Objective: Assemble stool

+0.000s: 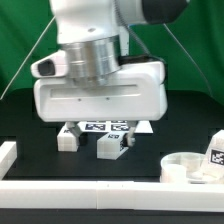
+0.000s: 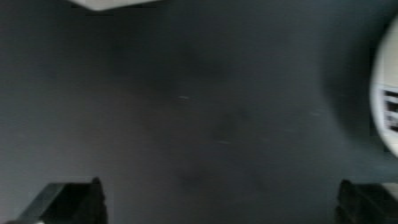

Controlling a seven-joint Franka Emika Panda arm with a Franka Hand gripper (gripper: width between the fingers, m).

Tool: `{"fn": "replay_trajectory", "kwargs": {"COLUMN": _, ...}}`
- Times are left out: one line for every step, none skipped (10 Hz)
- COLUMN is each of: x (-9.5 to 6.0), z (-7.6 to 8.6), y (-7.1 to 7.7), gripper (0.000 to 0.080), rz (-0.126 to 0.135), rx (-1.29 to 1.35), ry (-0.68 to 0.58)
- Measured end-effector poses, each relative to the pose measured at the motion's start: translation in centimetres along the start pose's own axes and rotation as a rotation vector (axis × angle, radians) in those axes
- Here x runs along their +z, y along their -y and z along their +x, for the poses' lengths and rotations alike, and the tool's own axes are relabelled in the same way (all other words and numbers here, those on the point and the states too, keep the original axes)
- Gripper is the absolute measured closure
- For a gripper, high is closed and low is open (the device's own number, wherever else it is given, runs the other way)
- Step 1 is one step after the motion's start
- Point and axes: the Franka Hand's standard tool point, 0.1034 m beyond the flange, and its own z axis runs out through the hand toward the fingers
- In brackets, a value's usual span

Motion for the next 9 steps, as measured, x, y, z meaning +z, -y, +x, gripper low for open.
{"fn": "replay_trajectory", "kwargs": {"x": -0.1, "z": 0.1, "y": 0.2, "gripper": 0.015, "rz": -0.002, "rx": 0.003, "ry": 0.001}}
{"fn": "replay_trajectory", "kwargs": {"x": 0.0, "z": -0.1, "y": 0.2, "gripper": 0.015, "rz": -0.001, "rx": 0.004, "ry": 0.01}}
{"fn": "replay_trajectory", "kwargs": {"x": 0.1, "z": -0.3, "y": 0.0, "gripper": 0.015, "rz": 0.002, "rx": 0.007, "ry": 0.035}}
{"fn": "replay_trajectory", "kwargs": {"x": 0.1, "z": -0.4, "y": 0.0, "gripper": 0.015, "rz": 0.003, "rx": 0.008, "ry": 0.042}}
{"fn": "replay_trajectory", "kwargs": {"x": 0.3, "z": -1.3, "y": -0.1, "gripper": 0.015, "rz": 0.012, "rx": 0.025, "ry": 0.119}}
{"fn": "replay_trajectory", "kwargs": {"x": 0.2, "z": -1.9, "y": -0.6, "gripper": 0.015, "rz": 0.022, "rx": 0.066, "ry": 0.234}}
{"fn": "replay_trajectory", "kwargs": {"x": 0.3, "z": -1.5, "y": -1.0, "gripper": 0.015, "rz": 0.023, "rx": 0.079, "ry": 0.268}}
{"fn": "replay_trajectory", "kwargs": {"x": 0.3, "z": -2.4, "y": -1.1, "gripper": 0.015, "rz": 0.032, "rx": 0.083, "ry": 0.355}}
{"fn": "replay_trajectory", "kwargs": {"x": 0.3, "z": -2.6, "y": -1.1, "gripper": 0.015, "rz": 0.042, "rx": 0.085, "ry": 0.426}}
